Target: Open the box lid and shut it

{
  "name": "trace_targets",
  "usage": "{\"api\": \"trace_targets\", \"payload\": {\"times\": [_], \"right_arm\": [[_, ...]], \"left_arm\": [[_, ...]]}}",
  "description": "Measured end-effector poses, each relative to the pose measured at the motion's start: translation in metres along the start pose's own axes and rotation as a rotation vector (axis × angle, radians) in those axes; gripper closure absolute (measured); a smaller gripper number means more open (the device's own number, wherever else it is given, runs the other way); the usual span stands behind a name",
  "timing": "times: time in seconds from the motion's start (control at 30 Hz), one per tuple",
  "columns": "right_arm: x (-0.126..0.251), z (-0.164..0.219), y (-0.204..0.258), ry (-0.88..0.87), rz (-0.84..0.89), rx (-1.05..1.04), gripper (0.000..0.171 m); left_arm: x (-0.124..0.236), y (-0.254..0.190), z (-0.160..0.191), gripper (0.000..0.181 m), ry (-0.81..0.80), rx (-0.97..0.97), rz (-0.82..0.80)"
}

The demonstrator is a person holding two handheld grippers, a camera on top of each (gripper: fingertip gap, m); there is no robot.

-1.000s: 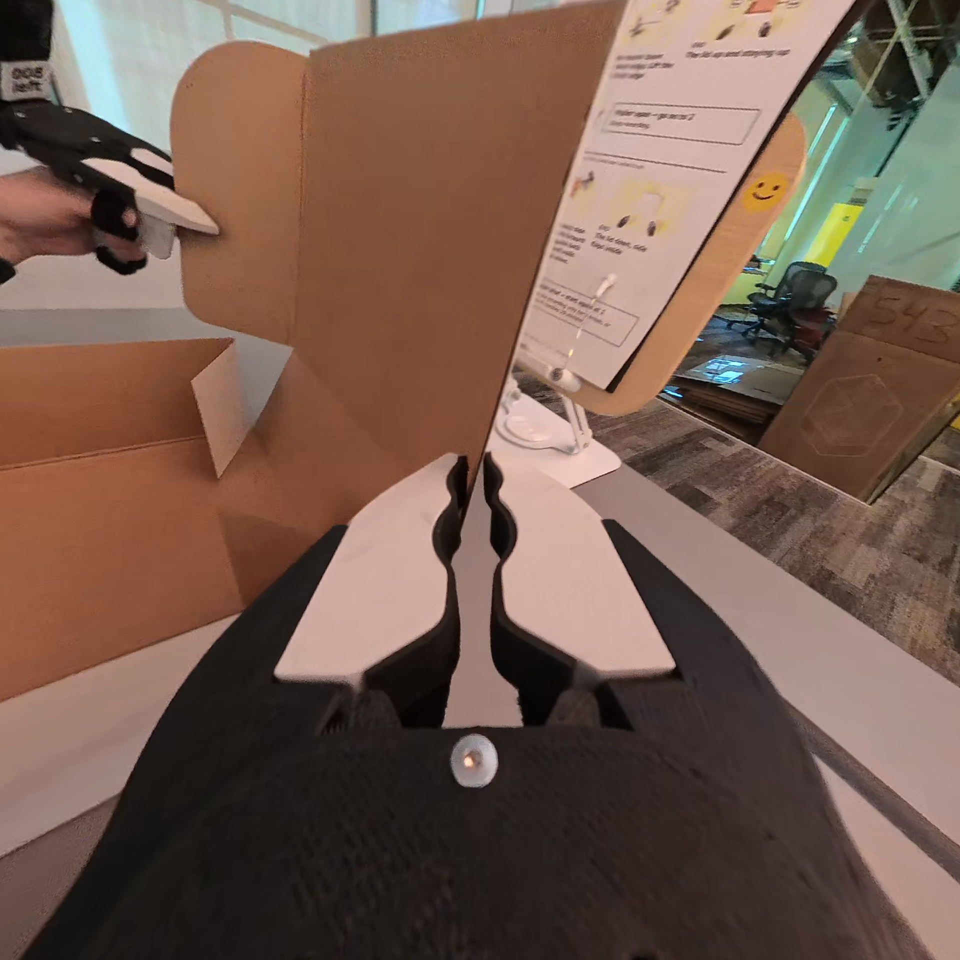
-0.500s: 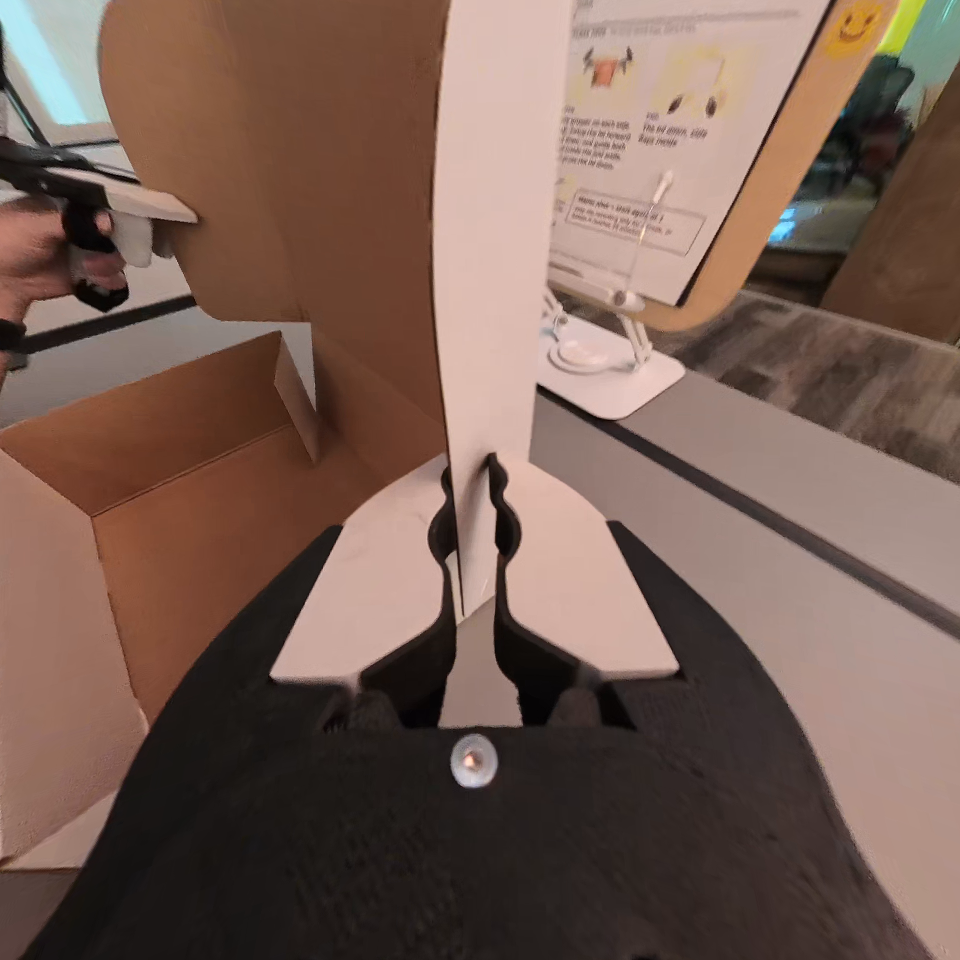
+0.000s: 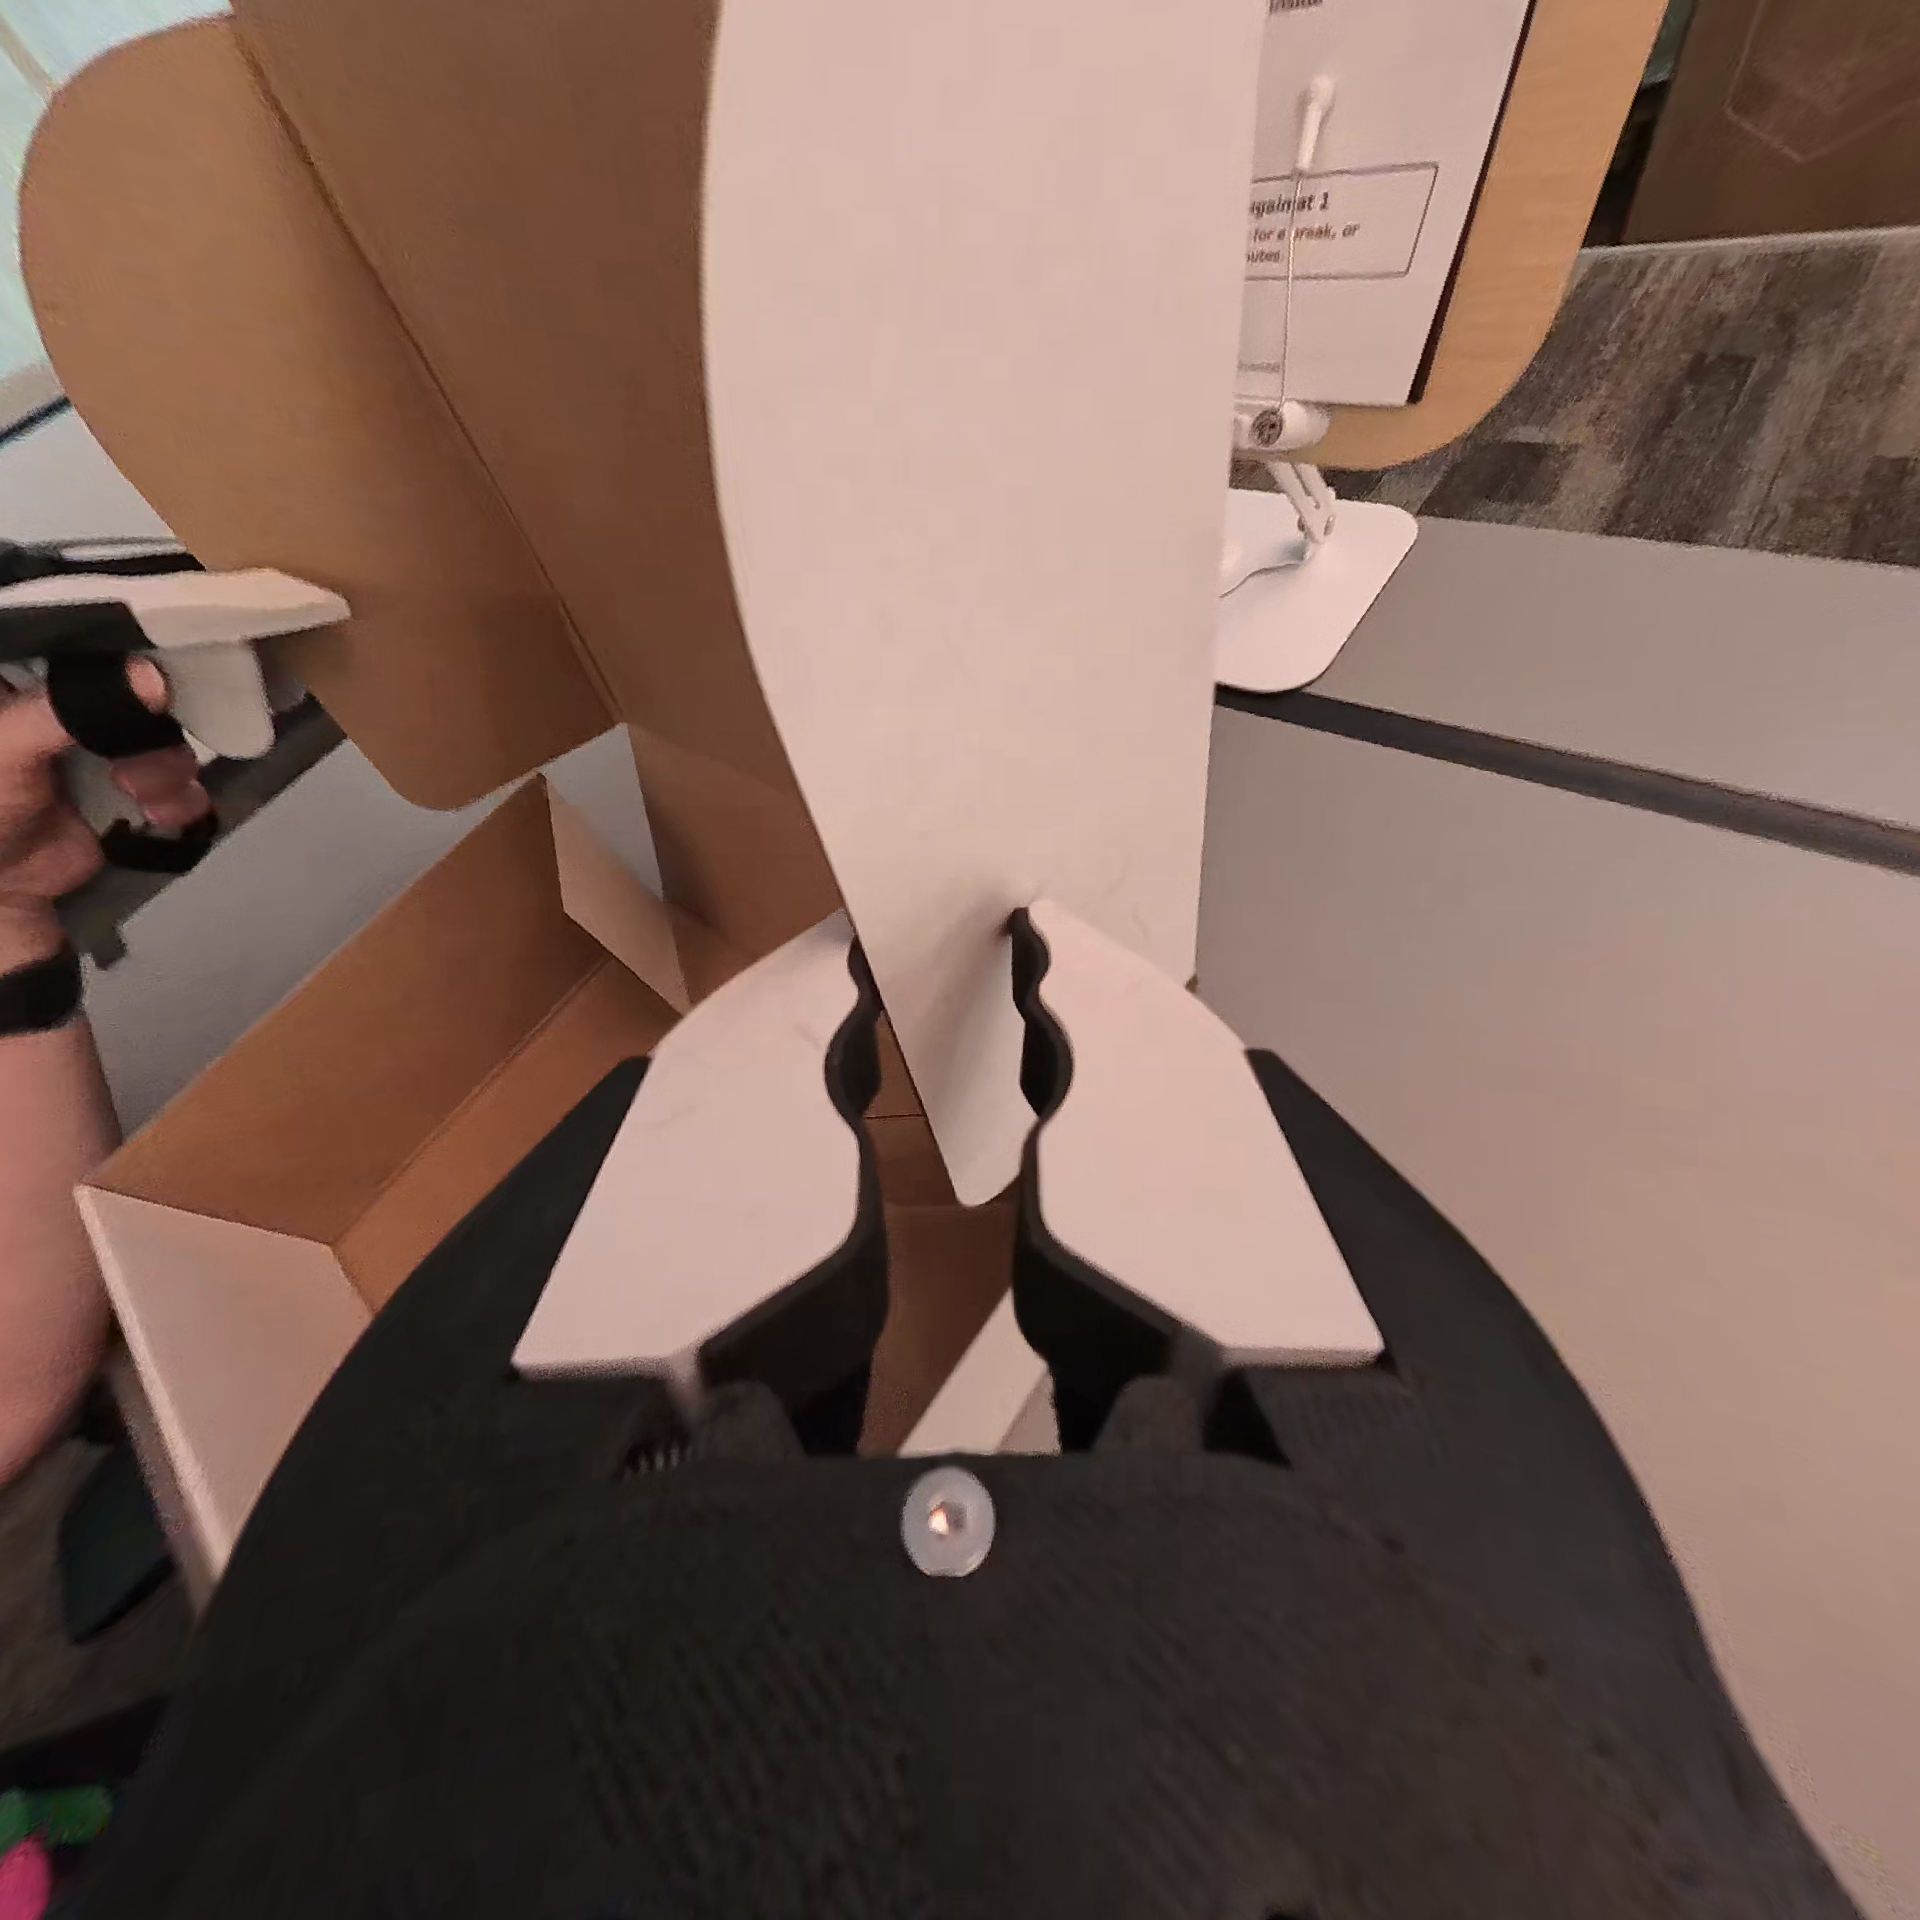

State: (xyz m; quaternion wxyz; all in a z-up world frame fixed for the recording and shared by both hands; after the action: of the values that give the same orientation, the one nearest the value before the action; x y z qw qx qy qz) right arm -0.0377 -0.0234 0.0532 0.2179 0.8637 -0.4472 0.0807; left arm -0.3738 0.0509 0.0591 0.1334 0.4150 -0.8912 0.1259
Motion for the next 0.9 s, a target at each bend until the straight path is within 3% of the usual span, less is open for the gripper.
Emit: {"api": "trace_targets", "payload": {"times": [0.07, 0.37, 0.67, 0.73, 0.9], "right_arm": [[-0.002, 0.002, 0.004, 0.012, -0.007, -0.044, 0.146], [0.014, 0.024, 0.014, -0.066, 0.09, 0.14, 0.148], [0.027, 0.032, 0.012, -0.098, -0.04, 0.291, 0.14], [0.033, 0.031, 0.011, -0.097, 0.001, 0.33, 0.127], [0.063, 0.006, 0.032, -0.268, 0.131, 0.528, 0.129]], "left_arm": [[-0.002, -0.004, -0.001, 0.165, 0.019, -0.01, 0.0], [0.002, -0.03, 0.011, 0.163, -0.012, -0.103, -0.057], [0.014, -0.031, 0.021, 0.167, -0.091, -0.102, -0.073], [0.014, -0.03, 0.021, 0.168, -0.099, -0.095, -0.072], [0.014, -0.032, 0.022, 0.171, -0.117, -0.092, -0.069]]}}
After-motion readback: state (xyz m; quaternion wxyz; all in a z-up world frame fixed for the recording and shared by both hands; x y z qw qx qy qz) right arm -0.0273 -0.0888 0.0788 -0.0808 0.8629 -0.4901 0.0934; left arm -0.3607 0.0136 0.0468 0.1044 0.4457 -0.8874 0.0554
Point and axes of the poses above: each gripper's, where its closed fingertips meet, x back along the fingers, z out of its underside, y = z × x across the jaws, the point moved 5 cm from there along x, back along the fingers, and after that the axes turned 6 degrees about -z, right-handed, at the moved point
